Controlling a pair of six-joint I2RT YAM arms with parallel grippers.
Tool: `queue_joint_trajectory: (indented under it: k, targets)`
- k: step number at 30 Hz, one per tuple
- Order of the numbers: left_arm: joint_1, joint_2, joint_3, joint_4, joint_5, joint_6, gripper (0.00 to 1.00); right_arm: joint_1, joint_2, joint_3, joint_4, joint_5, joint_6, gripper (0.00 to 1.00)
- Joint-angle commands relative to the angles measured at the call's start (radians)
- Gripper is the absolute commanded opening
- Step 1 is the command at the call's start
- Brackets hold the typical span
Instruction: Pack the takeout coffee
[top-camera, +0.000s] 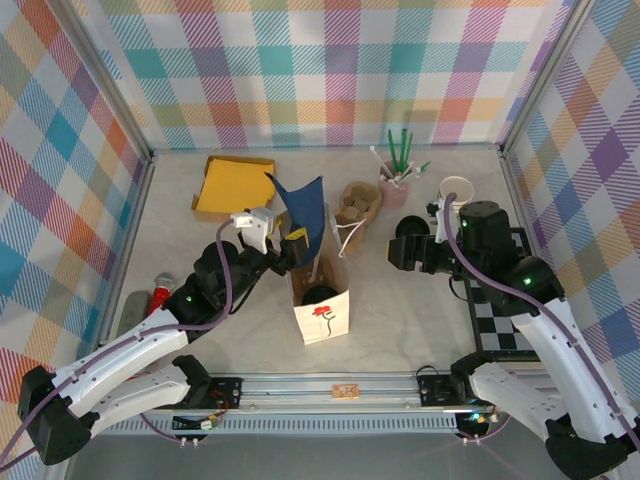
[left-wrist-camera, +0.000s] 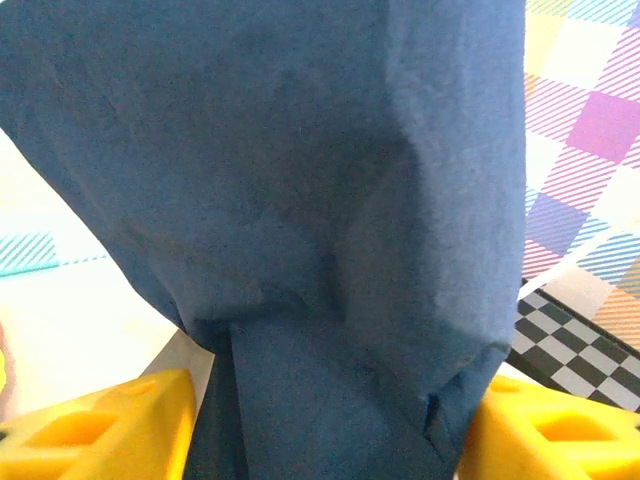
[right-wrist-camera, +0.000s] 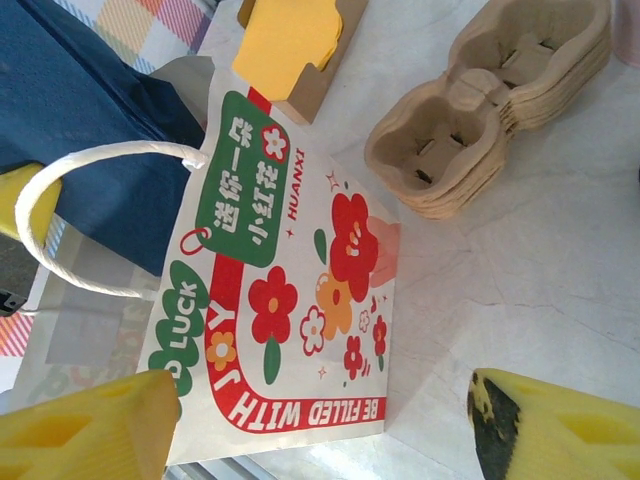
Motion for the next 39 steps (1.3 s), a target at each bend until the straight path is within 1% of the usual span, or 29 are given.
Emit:
queue_joint_trajectory:
  k: [1,13,16,20,23,27,31,35,39]
  targets:
    - [-0.016,-0.020,0.031,0.007,-0.013,0.001,0.70,0.005,0.009,0.038,0.023,-0.045,-0.019,0.76]
    - [-0.016,-0.014,0.036,-0.014,-0.037,-0.013,0.73,0.033,0.035,0.053,0.032,-0.086,-0.036,0.74]
    - [-0.016,-0.018,0.030,-0.013,-0.037,-0.012,0.74,0.086,0.061,0.087,0.024,-0.092,-0.069,0.73]
    - [-0.016,-0.017,0.030,-0.014,-0.034,-0.011,0.74,0.214,0.128,0.188,-0.016,-0.004,-0.145,0.76]
    - [-0.016,-0.015,0.029,-0.015,-0.034,-0.011,0.74,0.271,0.190,0.284,-0.052,0.050,-0.194,0.79]
    - [-0.017,-0.018,0.027,-0.021,-0.036,-0.013,0.75,0.311,0.266,0.410,-0.077,0.101,-0.243,0.79]
    - [-0.016,-0.029,0.021,-0.021,-0.039,-0.014,0.75,0.348,0.360,0.530,-0.095,0.108,-0.274,0.78]
    - [-0.017,-0.035,0.021,-0.024,-0.040,-0.013,0.75,0.392,0.478,0.650,-0.118,0.155,-0.291,0.73]
    - [-0.017,-0.035,0.021,-0.024,-0.035,-0.017,0.76,0.408,0.569,0.742,-0.130,0.183,-0.295,0.69]
